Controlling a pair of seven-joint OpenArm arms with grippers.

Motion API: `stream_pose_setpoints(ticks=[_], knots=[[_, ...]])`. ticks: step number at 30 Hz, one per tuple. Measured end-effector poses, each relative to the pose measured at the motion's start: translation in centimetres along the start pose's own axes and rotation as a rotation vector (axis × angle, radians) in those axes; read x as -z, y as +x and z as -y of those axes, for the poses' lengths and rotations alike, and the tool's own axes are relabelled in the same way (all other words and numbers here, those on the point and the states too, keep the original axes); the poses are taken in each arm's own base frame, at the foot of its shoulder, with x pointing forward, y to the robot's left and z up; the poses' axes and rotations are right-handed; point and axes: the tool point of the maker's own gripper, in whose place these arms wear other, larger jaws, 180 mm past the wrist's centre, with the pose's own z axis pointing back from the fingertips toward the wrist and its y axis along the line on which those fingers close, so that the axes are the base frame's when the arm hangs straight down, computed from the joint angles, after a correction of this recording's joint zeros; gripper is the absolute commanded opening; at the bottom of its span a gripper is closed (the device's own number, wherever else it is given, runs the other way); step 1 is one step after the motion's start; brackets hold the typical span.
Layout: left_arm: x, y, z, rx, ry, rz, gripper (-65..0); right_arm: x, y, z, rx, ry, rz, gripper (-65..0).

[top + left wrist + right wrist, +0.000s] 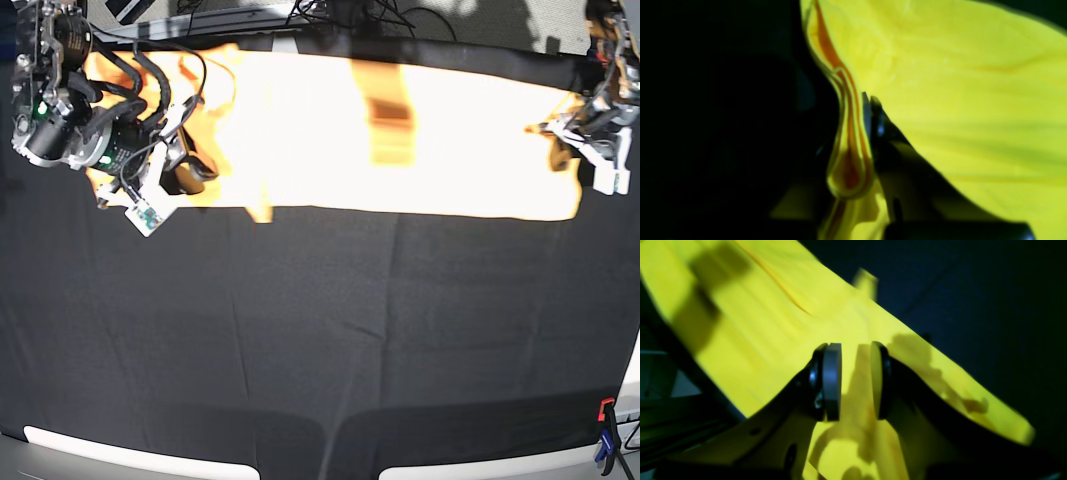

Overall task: Layout the t-shirt on the table in an organized manner, then fold the t-shirt properly
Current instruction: 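Lift the strip end with the left gripper and fold it toward the right gripper, then lay the folded end down and release it, raising the left gripper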

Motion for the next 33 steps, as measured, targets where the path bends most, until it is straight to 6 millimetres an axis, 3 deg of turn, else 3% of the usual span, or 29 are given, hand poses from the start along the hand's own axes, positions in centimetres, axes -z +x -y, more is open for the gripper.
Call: stream_pose_setpoints(ticks=[3,5,8,12,15,19,27,30,33], knots=[[-1.2,2.4,-1.2,0.057,0.104,0.031,-65.0,0.0,-0.5,0.6,-0.016,-0.032,-0.026,-50.3],[-2.3,4.6,-0.6,0.082,0.116,0.071,-65.0,0.0,-0.8,1.0,-0.027,-0.055,-0.046,-50.3],[-3.9,6.5,1.8,0.069,0.045,0.087,-65.0,-0.1,-1.1,1.7,-0.047,-0.093,-0.062,-50.3],[-6.1,7.8,6.6,0.040,-0.069,0.154,-65.0,-0.4,-0.1,2.9,-0.074,-0.157,-0.013,-50.3],[-7.5,7.5,10.8,-0.050,-0.180,0.198,-65.0,-1.4,0.5,4.6,-0.058,-0.221,0.032,-50.3],[-8.3,7.0,14.8,-0.144,-0.289,0.222,-65.0,-3.3,1.0,7.1,-0.032,-0.310,0.076,-50.3],[-8.2,5.3,26.2,-0.025,-0.583,0.127,-65.0,-8.5,1.1,12.5,0.039,-0.524,0.107,-50.3],[-8.2,4.7,29.1,0.068,-0.613,0.133,-65.0,-9.8,0.8,13.4,0.057,-0.569,0.115,-50.3],[-8.1,4.9,30.6,0.098,-0.596,0.160,-65.0,-10.7,0.8,13.9,0.073,-0.591,0.130,-50.3]])
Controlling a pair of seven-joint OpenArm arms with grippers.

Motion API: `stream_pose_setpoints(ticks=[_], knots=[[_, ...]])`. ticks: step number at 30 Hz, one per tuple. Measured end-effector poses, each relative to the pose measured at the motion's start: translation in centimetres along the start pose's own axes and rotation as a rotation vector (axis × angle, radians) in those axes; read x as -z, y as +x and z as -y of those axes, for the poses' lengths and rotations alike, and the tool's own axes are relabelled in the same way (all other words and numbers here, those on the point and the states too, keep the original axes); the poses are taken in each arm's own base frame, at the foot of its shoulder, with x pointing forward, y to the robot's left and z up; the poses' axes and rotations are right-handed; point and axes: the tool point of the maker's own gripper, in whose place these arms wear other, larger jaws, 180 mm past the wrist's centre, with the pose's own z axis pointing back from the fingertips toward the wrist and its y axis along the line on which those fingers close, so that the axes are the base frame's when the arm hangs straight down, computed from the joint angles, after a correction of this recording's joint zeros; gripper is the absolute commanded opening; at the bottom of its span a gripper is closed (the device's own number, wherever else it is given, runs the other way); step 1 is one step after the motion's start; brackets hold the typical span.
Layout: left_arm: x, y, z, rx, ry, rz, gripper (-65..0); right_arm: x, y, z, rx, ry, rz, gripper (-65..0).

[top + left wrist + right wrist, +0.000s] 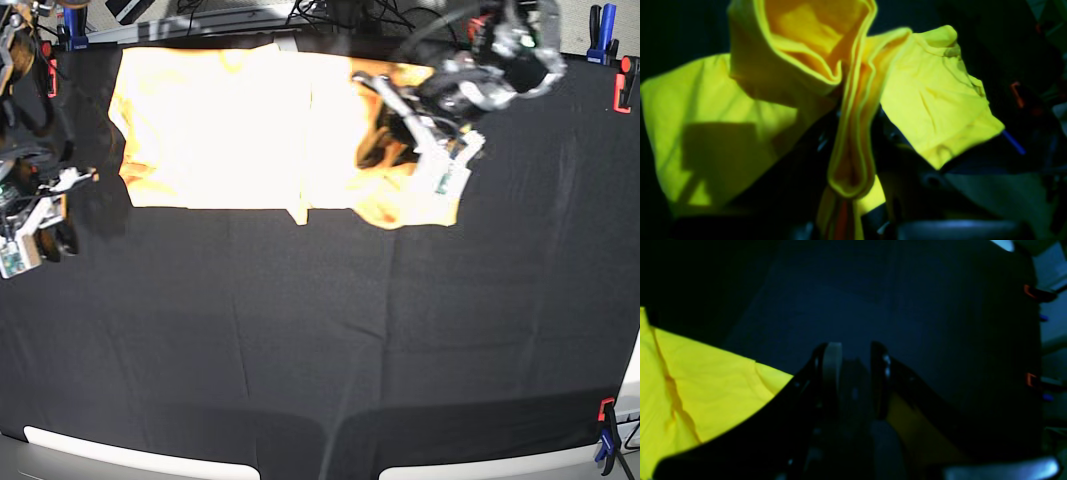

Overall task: Layout the t-shirt on the table in an organized manner, then fold the t-shirt properly
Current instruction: 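Lay the folded end down and release it, raising the left gripper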

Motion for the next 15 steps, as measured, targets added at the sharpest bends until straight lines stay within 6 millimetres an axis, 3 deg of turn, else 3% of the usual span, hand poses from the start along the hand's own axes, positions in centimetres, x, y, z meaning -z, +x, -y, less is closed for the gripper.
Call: stream_pose_setpoints(ticks=[7,14,15], knots=[[1.1,-0.1,2.4,0.071,-0.017,0.003,-65.0,-0.4,-1.3,0.9,-0.009,-0.021,-0.078,-50.2],[1.2,-0.1,2.9,0.074,-0.030,0.001,-65.0,-0.5,-1.7,0.9,-0.004,-0.017,-0.103,-50.2],[1.2,-0.1,2.9,0.074,-0.030,0.000,-61.8,-0.5,-1.7,0.9,-0.004,-0.018,-0.104,-50.2]])
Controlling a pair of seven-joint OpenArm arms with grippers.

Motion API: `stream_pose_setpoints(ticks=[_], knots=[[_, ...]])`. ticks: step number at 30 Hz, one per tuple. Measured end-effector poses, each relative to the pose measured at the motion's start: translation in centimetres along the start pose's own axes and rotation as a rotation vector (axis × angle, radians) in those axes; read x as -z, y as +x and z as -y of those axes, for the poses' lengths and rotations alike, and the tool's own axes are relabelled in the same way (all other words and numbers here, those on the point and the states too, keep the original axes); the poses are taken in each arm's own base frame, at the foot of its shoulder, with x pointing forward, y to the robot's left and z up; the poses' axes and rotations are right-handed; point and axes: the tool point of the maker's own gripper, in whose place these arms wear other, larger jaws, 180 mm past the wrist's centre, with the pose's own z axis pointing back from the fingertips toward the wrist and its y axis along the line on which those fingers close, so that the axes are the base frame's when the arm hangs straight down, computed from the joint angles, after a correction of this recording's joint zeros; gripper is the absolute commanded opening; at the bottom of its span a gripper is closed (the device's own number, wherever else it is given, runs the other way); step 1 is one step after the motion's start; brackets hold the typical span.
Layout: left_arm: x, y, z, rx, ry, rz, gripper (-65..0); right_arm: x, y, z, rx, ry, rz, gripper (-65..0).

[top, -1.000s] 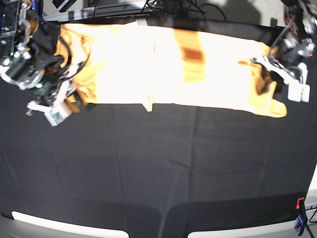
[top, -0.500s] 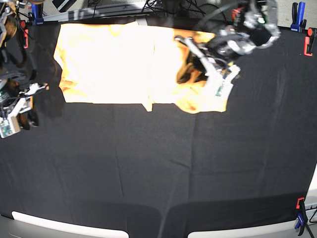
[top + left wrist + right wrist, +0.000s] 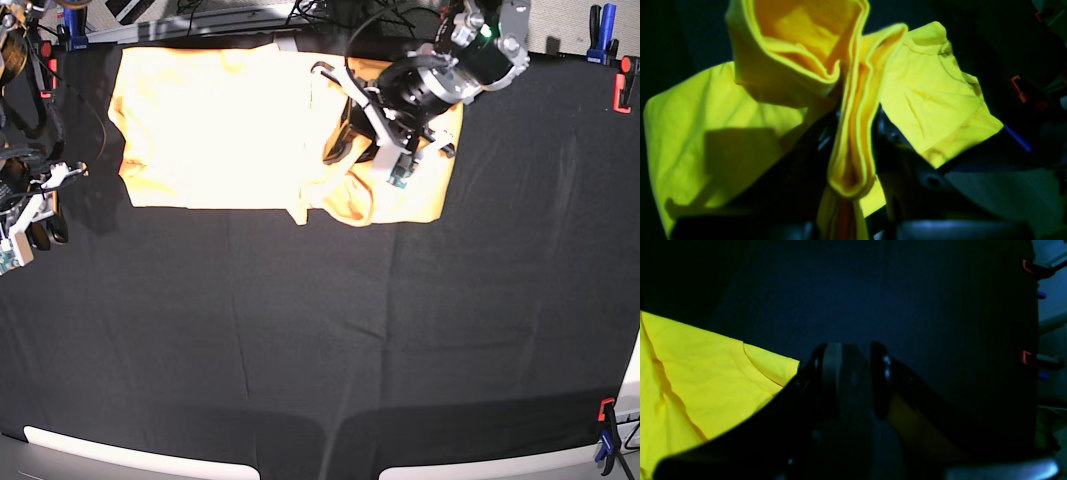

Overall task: Layout the t-shirt on the table in an organized manner, then fold the t-shirt properly
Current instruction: 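Lay the folded end down and release it, raising the left gripper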

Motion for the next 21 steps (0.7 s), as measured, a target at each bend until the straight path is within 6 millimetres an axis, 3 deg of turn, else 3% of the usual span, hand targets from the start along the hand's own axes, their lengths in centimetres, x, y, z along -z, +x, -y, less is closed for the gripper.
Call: stream_pose_setpoints(ticks=[2,3,4,15,18,19,21], knots=[[0.0,0.0,0.0,0.003,0.000,0.000,-43.1,0.0,0.0,0.0,0.000,0.000,0.000,-50.2],[0.0,0.0,0.0,0.001,-0.001,0.002,-36.7,0.0,0.0,0.0,0.000,0.000,0.001,-50.2],[0.0,0.1,0.0,0.001,-0.002,0.003,-34.3,0.0,0.0,0.0,0.000,0.000,0.001,-50.2],[-0.1,2.3,-0.1,0.015,0.008,0.125,-34.3,0.0,0.2,-0.7,0.024,0.041,0.010,-50.2],[-0.3,2.8,-2.2,0.098,0.099,0.132,-34.3,-0.2,-0.1,-2.5,0.074,0.138,-0.009,-50.2],[-0.5,2.9,-3.4,0.123,0.143,0.129,-34.3,-0.3,0.4,-3.3,0.098,0.187,0.014,-50.2],[-1.3,3.1,-6.1,0.144,0.233,0.124,-34.3,-0.7,-0.6,-5.2,0.125,0.299,-0.052,-49.7]])
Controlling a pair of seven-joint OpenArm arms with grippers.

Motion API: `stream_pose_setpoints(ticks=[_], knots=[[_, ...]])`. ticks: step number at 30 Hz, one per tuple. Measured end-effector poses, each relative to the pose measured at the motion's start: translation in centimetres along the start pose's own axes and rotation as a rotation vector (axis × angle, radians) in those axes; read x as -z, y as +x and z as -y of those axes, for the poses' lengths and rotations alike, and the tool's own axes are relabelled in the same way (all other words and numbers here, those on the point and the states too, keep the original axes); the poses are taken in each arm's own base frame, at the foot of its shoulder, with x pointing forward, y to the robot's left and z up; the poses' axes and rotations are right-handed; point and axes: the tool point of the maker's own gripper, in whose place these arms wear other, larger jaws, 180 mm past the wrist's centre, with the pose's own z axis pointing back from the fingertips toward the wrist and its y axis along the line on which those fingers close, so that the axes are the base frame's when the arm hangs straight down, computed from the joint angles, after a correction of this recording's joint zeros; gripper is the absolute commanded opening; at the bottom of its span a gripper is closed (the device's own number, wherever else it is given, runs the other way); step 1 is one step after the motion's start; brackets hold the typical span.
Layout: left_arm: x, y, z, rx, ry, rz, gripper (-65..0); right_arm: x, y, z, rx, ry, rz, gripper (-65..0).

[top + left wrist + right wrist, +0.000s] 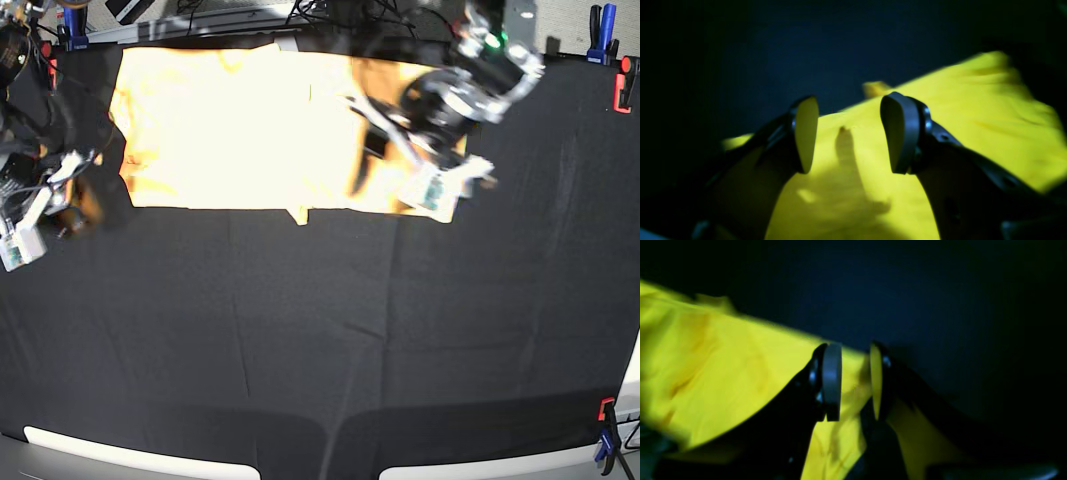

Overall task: Layout the t-shirt on the table in an organized manner, then fold the t-shirt properly
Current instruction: 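Lay the folded end down and release it, raising the left gripper, then grasp the strip end near the right gripper with the right gripper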

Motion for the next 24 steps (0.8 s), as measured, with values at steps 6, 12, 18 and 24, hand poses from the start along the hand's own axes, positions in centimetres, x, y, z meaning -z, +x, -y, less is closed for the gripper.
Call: stream_pose_setpoints(ticks=[6,12,18,24], knots=[[-3.2,-0.1,-9.8,-0.076,0.234,0.031,-34.3,1.7,-6.8,0.8,0.190,0.086,-0.174,-38.7],[-7.3,0.9,-16.8,-0.055,0.390,0.062,-34.3,2.5,-10.1,2.1,0.313,0.135,-0.225,-35.3],[-7.9,1.4,-17.6,-0.055,0.388,0.078,-34.3,3.3,-14.0,2.2,0.446,0.159,-0.294,-35.3],[-7.8,1.7,-17.2,-0.083,0.364,0.095,-34.3,3.9,-14.0,1.5,0.520,0.211,-0.246,-35.4]])
